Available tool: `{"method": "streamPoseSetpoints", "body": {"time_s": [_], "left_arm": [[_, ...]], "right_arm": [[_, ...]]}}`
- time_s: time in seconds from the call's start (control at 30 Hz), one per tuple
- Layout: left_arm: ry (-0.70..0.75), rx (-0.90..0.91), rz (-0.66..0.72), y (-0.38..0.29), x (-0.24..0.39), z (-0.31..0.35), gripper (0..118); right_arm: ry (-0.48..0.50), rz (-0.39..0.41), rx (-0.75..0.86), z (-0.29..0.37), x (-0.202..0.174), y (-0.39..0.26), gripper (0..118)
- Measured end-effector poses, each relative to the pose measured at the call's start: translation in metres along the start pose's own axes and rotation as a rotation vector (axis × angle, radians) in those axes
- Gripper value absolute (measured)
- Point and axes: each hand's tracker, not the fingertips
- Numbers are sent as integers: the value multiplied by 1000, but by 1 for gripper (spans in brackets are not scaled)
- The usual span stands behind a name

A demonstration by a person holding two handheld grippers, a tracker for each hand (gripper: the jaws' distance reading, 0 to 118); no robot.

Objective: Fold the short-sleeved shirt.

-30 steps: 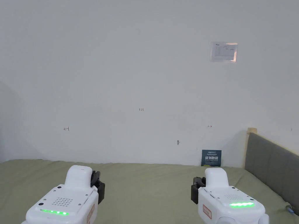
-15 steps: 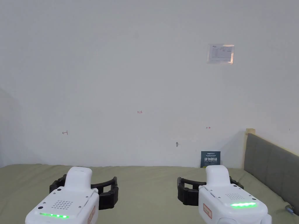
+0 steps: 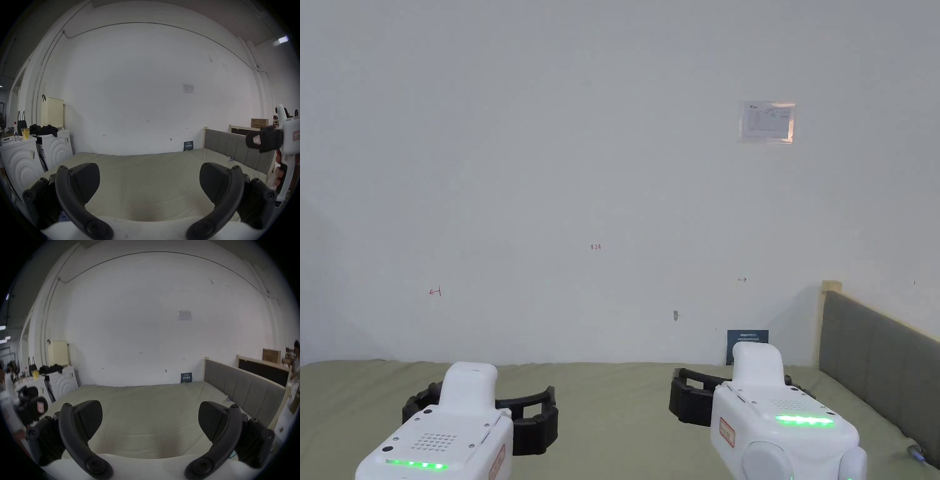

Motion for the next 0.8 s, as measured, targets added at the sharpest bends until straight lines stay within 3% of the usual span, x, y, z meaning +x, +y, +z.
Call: {"method": "streamPoseSetpoints", "body": {"time_s": [0.17, 0.33, 0.6, 0.7, 0.8], "left_arm": [[2, 7, 19, -2, -3, 1, 118], [15, -4, 25, -3, -8, -1, 118], [15, -9, 36, -4, -8, -3, 118], [11, -7, 33, -3, -6, -2, 118], [15, -4, 22, -1, -4, -2, 118]], "right_arm": [[26, -94, -16, 2, 7, 8, 117], [32, -133, -6, 4, 12, 11, 117], [12, -131, -21, 0, 15, 11, 117], [77, -154, -57, -4, 20, 9, 117], [24, -123, -45, -4, 20, 7, 117]]}}
